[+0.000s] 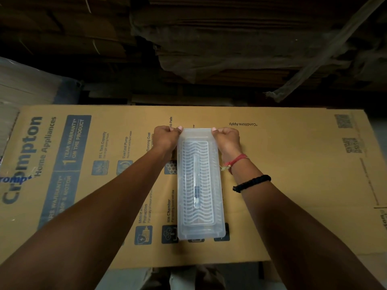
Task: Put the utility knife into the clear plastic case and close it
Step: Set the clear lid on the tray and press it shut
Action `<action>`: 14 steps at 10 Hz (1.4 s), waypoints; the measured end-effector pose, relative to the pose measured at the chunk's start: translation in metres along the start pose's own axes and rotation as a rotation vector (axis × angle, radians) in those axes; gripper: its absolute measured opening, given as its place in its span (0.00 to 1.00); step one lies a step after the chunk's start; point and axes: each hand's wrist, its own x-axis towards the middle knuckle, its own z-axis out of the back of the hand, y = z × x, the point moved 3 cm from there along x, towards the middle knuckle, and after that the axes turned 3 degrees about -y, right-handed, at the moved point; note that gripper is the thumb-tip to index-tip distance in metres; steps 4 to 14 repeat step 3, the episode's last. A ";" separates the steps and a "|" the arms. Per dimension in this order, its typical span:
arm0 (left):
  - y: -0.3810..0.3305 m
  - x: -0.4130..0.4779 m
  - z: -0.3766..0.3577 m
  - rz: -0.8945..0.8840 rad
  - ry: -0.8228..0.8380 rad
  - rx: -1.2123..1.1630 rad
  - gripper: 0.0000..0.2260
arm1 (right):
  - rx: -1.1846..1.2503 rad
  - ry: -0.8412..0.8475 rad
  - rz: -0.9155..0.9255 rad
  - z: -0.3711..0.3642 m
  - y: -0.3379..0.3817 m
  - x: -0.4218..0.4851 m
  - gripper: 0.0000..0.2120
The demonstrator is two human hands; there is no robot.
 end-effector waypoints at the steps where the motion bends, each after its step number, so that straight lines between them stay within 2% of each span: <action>1: 0.003 -0.005 0.003 -0.043 0.003 0.005 0.11 | -0.038 0.007 0.057 0.004 0.002 -0.006 0.07; 2: 0.005 -0.008 0.004 -0.114 -0.001 0.013 0.11 | -0.198 0.026 0.218 0.007 0.008 -0.013 0.16; 3: 0.003 -0.025 0.010 -0.235 -0.051 0.104 0.12 | -0.488 -0.026 0.504 0.011 0.018 -0.033 0.25; 14: 0.003 -0.025 0.010 -0.235 -0.051 0.104 0.12 | -0.488 -0.026 0.504 0.011 0.018 -0.033 0.25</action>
